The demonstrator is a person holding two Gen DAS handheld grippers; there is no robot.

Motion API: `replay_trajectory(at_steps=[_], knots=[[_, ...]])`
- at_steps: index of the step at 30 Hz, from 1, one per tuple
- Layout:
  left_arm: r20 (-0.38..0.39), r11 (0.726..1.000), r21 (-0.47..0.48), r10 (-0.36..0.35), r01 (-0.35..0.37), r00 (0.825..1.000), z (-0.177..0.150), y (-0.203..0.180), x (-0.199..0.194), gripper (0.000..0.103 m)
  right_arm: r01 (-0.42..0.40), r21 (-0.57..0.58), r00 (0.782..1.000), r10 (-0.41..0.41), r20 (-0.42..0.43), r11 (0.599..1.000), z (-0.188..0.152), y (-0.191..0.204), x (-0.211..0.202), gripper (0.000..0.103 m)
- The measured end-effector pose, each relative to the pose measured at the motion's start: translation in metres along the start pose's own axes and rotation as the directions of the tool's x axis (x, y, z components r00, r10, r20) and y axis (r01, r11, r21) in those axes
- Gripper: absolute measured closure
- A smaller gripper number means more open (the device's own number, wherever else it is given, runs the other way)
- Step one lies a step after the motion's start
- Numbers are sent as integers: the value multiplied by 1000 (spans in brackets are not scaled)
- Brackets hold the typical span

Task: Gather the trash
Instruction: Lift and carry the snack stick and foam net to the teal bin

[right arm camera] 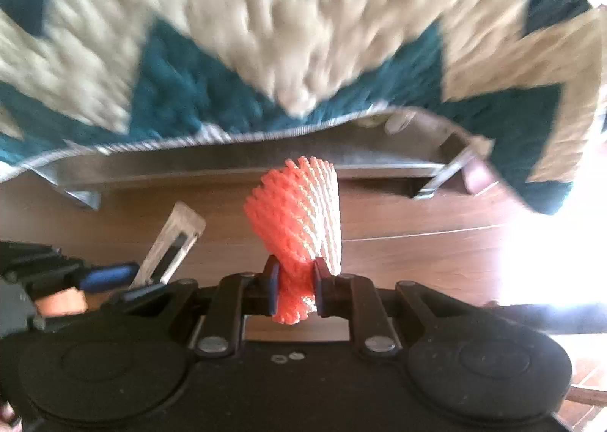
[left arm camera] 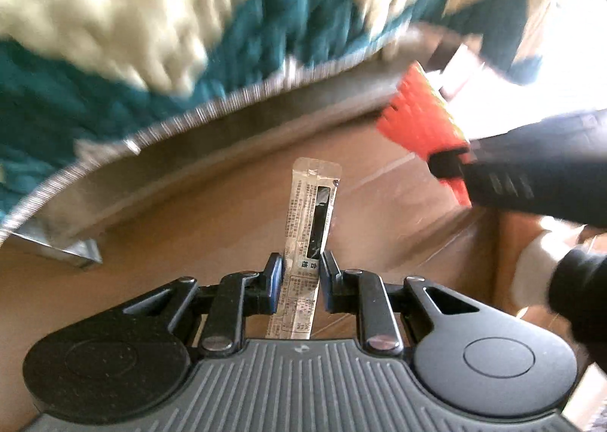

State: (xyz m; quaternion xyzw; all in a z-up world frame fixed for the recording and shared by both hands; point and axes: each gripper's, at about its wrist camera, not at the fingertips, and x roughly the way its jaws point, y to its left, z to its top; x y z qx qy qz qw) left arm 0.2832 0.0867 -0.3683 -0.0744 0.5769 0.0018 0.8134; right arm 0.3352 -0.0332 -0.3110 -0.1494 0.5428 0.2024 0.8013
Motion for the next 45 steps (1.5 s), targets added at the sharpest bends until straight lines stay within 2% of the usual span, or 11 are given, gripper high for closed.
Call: replay_trajectory(at_steps=[2, 7, 12, 15, 20, 27, 32, 36, 41, 43, 45], knots=[[45, 1000, -14, 0, 1, 999, 5, -4, -36, 83, -13, 15, 999, 12, 38, 1000, 5, -6, -39, 87], [159, 1000, -21, -8, 11, 987, 8, -16, -117, 83, -36, 18, 987, 33, 156, 999, -9, -6, -128, 87], [269, 1000, -1, -23, 25, 963, 9, -43, -198, 83, -63, 22, 956, 54, 287, 998, -26, -14, -220, 87], [335, 999, 34, -40, 30, 942, 11, -68, -238, 83, -55, 5, 932, 49, 360, 998, -38, -22, -272, 87], [437, 995, 84, -87, 56, 895, 20, -105, -311, 83, -41, 36, 882, 19, 471, 999, -57, -57, -351, 87], [538, 979, 189, -169, 77, 826, 53, -172, -402, 83, 3, 113, 797, -71, 600, 994, -66, -121, -446, 87], [582, 954, 283, -256, 102, 772, 87, -227, -457, 83, 28, 191, 726, -152, 671, 981, -68, -169, -499, 87], [601, 929, 346, -325, 128, 730, 113, -273, -495, 83, 44, 251, 692, -210, 690, 967, -67, -206, -525, 87], [602, 896, 419, -393, 143, 695, 146, -331, -521, 83, 77, 324, 683, -286, 672, 943, -67, -252, -537, 87], [588, 880, 448, -423, 157, 689, 158, -356, -522, 83, 87, 354, 685, -314, 658, 931, -67, -270, -538, 87], [569, 871, 461, -439, 171, 695, 168, -378, -520, 83, 96, 384, 693, -339, 636, 918, -63, -289, -535, 87]])
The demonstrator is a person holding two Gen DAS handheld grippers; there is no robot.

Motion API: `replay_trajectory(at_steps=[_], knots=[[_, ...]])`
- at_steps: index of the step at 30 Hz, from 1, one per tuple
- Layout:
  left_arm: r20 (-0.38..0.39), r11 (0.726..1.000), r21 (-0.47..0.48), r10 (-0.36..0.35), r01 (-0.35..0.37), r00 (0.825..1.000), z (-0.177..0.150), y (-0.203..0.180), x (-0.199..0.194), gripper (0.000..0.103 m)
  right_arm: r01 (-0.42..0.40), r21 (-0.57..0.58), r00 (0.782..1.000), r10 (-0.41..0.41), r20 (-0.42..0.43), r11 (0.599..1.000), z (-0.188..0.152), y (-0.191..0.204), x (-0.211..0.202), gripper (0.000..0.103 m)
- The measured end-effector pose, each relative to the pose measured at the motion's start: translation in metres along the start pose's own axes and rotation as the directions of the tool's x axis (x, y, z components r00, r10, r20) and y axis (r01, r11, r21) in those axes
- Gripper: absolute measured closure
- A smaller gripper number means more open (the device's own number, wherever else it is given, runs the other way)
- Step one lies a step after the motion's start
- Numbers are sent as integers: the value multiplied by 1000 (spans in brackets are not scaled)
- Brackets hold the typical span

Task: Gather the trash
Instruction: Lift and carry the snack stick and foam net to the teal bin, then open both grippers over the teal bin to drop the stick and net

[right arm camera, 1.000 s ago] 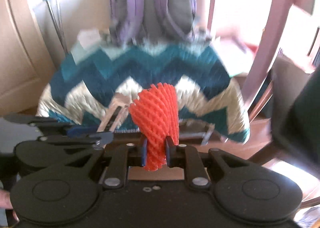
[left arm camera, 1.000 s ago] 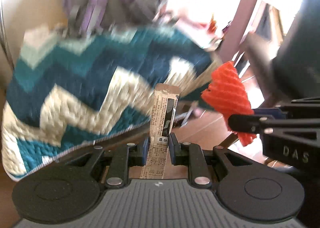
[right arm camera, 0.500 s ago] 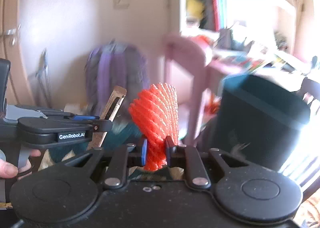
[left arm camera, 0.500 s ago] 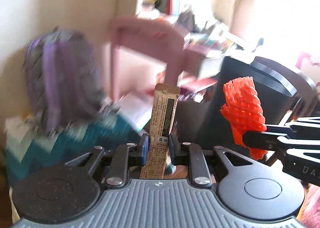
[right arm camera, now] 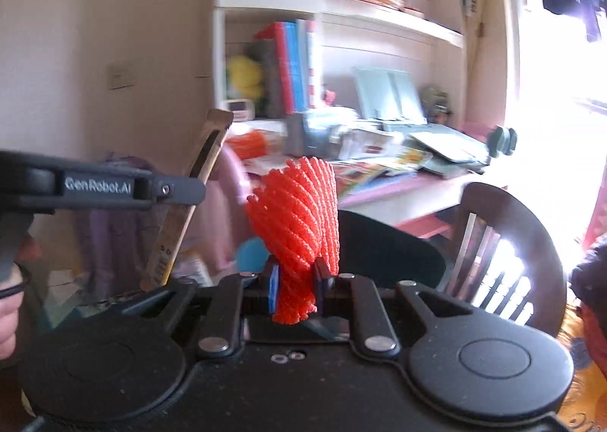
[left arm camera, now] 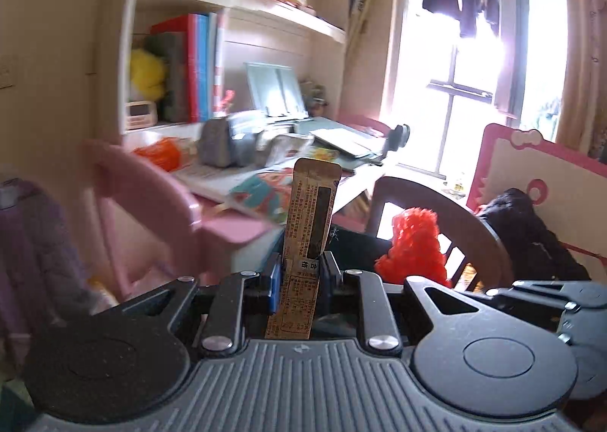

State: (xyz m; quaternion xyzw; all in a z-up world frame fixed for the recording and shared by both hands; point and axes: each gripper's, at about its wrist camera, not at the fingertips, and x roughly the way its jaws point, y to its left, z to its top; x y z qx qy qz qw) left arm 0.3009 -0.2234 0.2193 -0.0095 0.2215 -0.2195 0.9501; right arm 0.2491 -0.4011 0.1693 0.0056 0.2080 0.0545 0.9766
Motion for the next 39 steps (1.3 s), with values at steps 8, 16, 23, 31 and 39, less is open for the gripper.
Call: replay_trajectory(at_steps=[8, 16, 23, 31, 39], knots=[[-67, 999, 9, -37, 37, 997, 17, -37, 81, 83, 40, 16, 994, -39, -99, 999, -9, -30, 39, 86], [-209, 999, 39, 29, -22, 978, 6, -32, 153, 83, 39, -25, 981, -43, -189, 999, -20, -30, 77, 85], [-334, 998, 65, 29, -8, 942, -9, -27, 189, 83, 39, -31, 973, -45, -226, 999, -25, -35, 96, 83], [-394, 996, 94, 43, -7, 918, -20, -32, 202, 81, 44, -8, 969, -45, -245, 999, -29, -39, 101, 77], [-385, 997, 76, 40, -11, 922, -23, -30, 194, 44, 49, 9, 971, -45, -234, 999, -29, -36, 95, 63]])
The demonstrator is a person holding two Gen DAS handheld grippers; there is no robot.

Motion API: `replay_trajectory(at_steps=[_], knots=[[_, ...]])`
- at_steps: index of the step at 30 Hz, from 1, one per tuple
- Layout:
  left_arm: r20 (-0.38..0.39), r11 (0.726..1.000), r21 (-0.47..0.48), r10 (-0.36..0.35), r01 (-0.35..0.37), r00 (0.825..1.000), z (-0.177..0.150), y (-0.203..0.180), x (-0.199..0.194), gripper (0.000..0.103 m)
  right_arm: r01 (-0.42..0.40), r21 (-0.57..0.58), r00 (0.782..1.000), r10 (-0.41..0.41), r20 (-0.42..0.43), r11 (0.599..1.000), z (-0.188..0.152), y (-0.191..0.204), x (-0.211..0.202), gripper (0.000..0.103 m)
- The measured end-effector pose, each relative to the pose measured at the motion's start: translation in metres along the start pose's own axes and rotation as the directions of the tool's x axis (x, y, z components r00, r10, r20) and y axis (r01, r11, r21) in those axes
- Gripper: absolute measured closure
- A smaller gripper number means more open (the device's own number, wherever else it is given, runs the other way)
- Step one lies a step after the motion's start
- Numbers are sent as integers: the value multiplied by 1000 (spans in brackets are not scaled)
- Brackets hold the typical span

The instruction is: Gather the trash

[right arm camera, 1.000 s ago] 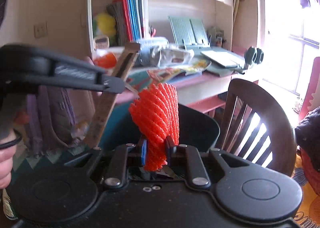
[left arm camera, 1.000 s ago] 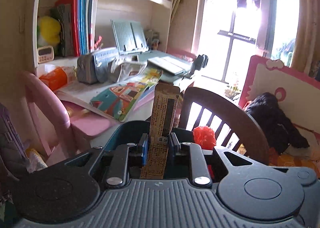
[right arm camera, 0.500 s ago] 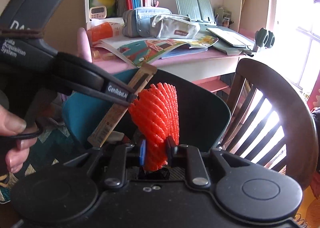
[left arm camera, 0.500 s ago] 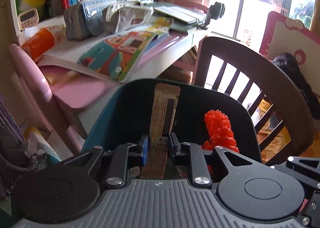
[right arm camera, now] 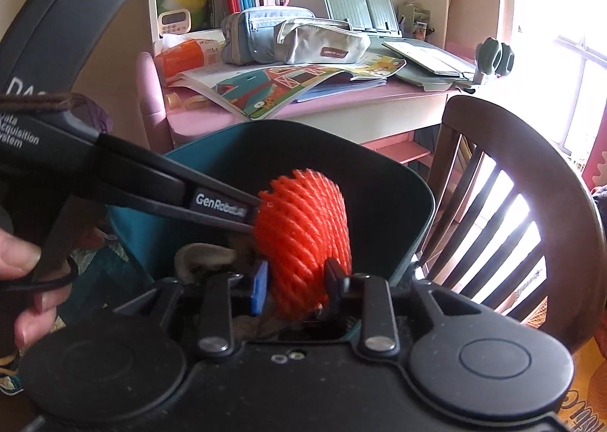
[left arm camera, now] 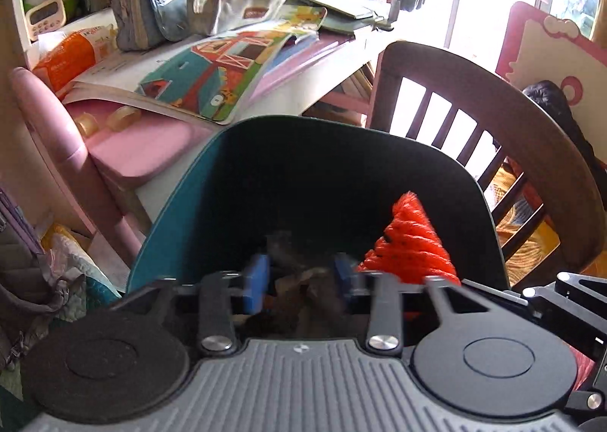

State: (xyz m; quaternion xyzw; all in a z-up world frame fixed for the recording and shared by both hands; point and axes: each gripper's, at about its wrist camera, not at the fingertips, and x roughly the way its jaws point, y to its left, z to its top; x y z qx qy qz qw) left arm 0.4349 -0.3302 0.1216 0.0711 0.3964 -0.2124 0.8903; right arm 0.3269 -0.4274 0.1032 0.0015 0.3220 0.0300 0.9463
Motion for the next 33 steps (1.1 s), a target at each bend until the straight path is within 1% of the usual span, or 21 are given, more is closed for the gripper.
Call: replay_trajectory(at_steps=[2, 5, 7, 8, 10, 13, 17, 19, 22, 23, 24, 26, 27, 30, 33], knots=[[33, 1000, 11, 10, -10, 999, -3, -1, -7, 33, 1, -1, 1000, -1, 4, 1000, -2, 2, -3, 60], [49, 1000, 14, 7, -8, 999, -7, 1, -16, 33, -16, 9, 1000, 16, 13, 1000, -3, 3, -9, 58], [69, 1000, 7, 10, -11, 998, -11, 3, -24, 28, -31, 16, 999, 30, 18, 999, -4, 3, -13, 52], [79, 1000, 7, 14, -14, 997, -13, 3, -28, 23, -37, 17, 999, 37, 20, 999, -4, 4, -15, 49], [98, 1000, 7, 16, -17, 995, -16, 5, -36, 21, -29, 16, 999, 29, 26, 999, -6, 6, -21, 47], [97, 1000, -11, 20, -19, 995, -20, 8, -45, 21, -33, 21, 999, 32, 40, 999, -8, 7, -32, 46], [140, 1000, -18, 19, -16, 990, -29, 11, -66, 21, -33, 30, 997, 31, 66, 999, -11, 8, -53, 45], [169, 999, -30, 22, -18, 985, -36, 12, -78, 21, -24, 35, 997, 22, 76, 999, -12, 10, -64, 44], [213, 999, -48, 2, 8, 977, -47, 13, -98, 21, -21, 42, 996, 17, 92, 999, -16, 13, -81, 44], [227, 999, -51, -3, 15, 974, -51, 13, -105, 20, -17, 42, 995, 13, 95, 999, -16, 15, -86, 44], [238, 998, -53, -4, 17, 971, -55, 13, -112, 15, -12, 41, 995, 8, 102, 999, -18, 16, -92, 44], [265, 998, -53, -5, 20, 964, -63, 12, -126, 9, -4, 39, 994, 0, 113, 999, -20, 20, -104, 44], [276, 998, -54, -10, 26, 961, -67, 11, -132, 3, -1, 37, 993, -3, 118, 999, -21, 22, -111, 44], [315, 997, -60, -25, 46, 949, -77, 10, -153, 3, 11, 34, 991, -15, 132, 999, -26, 27, -130, 43], [337, 996, -51, -56, 77, 940, -88, 9, -172, 3, 23, 36, 989, -28, 148, 999, -31, 33, -149, 43]])
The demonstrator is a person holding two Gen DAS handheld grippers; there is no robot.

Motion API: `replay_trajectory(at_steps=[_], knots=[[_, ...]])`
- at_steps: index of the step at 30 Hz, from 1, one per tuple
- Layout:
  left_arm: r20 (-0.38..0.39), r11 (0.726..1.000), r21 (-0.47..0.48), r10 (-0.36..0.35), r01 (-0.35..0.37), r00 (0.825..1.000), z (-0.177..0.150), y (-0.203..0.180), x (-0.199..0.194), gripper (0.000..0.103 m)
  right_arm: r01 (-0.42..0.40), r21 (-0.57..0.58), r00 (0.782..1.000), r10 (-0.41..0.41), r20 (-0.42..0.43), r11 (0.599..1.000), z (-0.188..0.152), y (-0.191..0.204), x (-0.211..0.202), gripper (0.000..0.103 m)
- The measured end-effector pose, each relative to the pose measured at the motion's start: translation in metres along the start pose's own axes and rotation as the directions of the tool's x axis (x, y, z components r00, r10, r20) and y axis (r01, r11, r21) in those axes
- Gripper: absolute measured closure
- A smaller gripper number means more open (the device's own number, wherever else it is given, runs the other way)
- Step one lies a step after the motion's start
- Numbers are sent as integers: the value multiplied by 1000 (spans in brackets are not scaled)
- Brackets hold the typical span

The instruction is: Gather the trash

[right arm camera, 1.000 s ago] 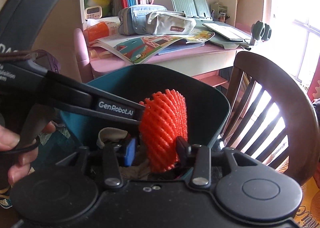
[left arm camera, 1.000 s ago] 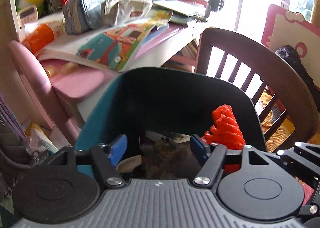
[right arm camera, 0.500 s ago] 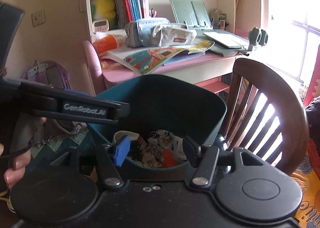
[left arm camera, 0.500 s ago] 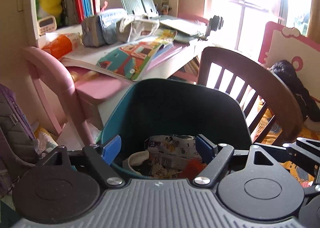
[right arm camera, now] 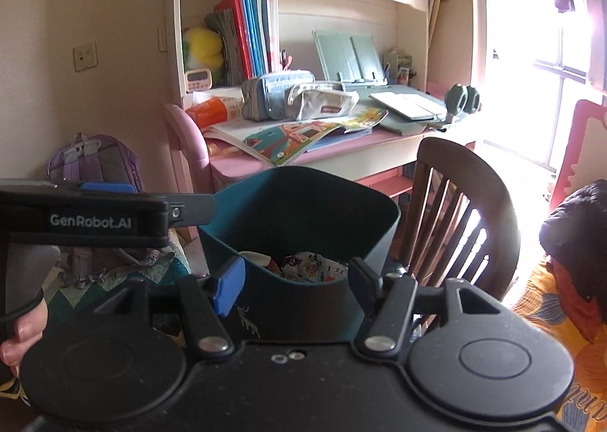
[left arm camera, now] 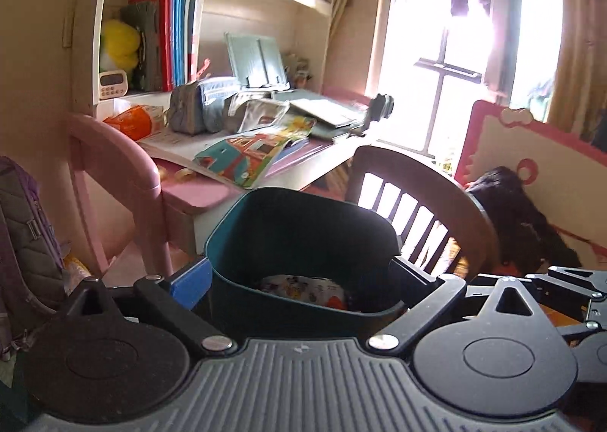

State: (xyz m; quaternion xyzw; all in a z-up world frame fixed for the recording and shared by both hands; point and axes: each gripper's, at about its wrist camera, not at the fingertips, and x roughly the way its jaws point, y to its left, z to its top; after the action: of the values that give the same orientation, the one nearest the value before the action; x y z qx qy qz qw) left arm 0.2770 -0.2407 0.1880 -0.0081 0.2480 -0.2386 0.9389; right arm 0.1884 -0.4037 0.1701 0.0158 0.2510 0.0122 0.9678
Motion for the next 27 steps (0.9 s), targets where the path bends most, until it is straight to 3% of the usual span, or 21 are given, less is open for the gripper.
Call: replay_trajectory(at_steps=[11, 18, 27], knots=[[39, 998, 40, -42, 40, 998, -22, -12, -55, 3, 44, 1, 999, -44, 3, 999, -15, 17, -43, 43], [28, 995, 89, -36, 33, 999, -29, -24, -68, 3, 80, 20, 997, -80, 5, 997, -19, 16, -54, 43], [19, 996, 84, -26, 25, 999, -28, -25, -74, 3, 89, 16, 996, -89, 16, 996, -22, 15, -63, 43]])
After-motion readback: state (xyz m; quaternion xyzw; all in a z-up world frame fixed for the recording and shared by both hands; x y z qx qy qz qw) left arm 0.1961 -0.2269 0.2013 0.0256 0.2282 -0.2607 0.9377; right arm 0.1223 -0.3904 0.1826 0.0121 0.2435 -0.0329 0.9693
